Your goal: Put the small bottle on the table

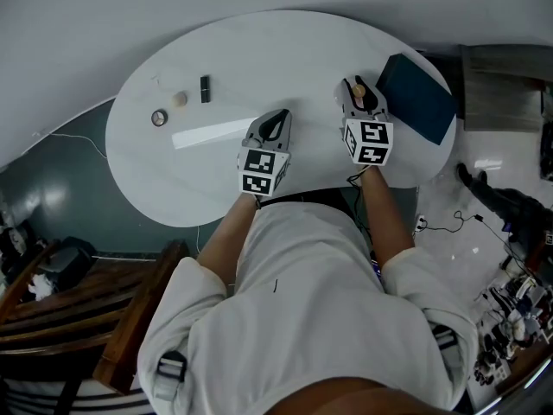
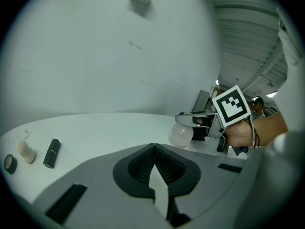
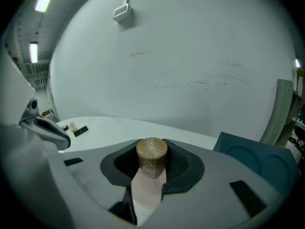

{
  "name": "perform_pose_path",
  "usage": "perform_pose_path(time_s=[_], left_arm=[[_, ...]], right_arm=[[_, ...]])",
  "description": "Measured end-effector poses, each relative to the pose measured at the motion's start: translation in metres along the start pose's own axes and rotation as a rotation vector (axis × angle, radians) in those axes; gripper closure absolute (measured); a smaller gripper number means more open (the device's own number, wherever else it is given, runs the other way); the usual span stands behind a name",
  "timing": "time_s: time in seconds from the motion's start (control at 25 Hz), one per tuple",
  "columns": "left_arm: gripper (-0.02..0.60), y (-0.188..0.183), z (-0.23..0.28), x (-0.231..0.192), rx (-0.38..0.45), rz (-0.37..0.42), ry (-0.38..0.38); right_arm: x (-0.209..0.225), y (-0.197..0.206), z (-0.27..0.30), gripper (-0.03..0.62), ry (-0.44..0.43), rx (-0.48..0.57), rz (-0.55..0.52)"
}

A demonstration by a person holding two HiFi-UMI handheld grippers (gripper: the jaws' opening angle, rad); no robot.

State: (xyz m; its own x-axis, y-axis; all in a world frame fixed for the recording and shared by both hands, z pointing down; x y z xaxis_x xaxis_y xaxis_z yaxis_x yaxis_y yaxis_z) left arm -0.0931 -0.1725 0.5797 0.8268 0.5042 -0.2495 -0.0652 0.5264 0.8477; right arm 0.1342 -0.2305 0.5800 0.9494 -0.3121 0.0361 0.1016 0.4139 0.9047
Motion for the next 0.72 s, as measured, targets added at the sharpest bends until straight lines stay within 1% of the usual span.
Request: perform_pose_path(time_s=[0.44,0.72], left_arm=[[0.569,0.003,-0.005,-0.007,-0.016,0.002,-0.001],[0.569,0.005,-0.004,-0.002,-0.023,0.002,0.002]], right_arm=[[0.008,0.013,0.011,0.482,0.055,-0.030,0.016],[0.006,0.017,0.012,0.479,0.054,-0.036,0.005]])
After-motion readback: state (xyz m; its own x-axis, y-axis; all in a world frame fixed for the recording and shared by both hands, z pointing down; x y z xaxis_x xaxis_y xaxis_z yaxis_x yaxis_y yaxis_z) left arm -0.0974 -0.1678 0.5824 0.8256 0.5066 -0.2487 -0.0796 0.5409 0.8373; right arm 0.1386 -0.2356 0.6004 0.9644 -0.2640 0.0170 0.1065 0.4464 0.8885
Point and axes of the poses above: the fingertips, and each gripper's own axes: z forward along the fingers, x to its right, y out of its underside, the point moved 10 cm from there along -z, backward along the fingers, and after that the axes turned 8 degrees about x, right-handed, at the moved point
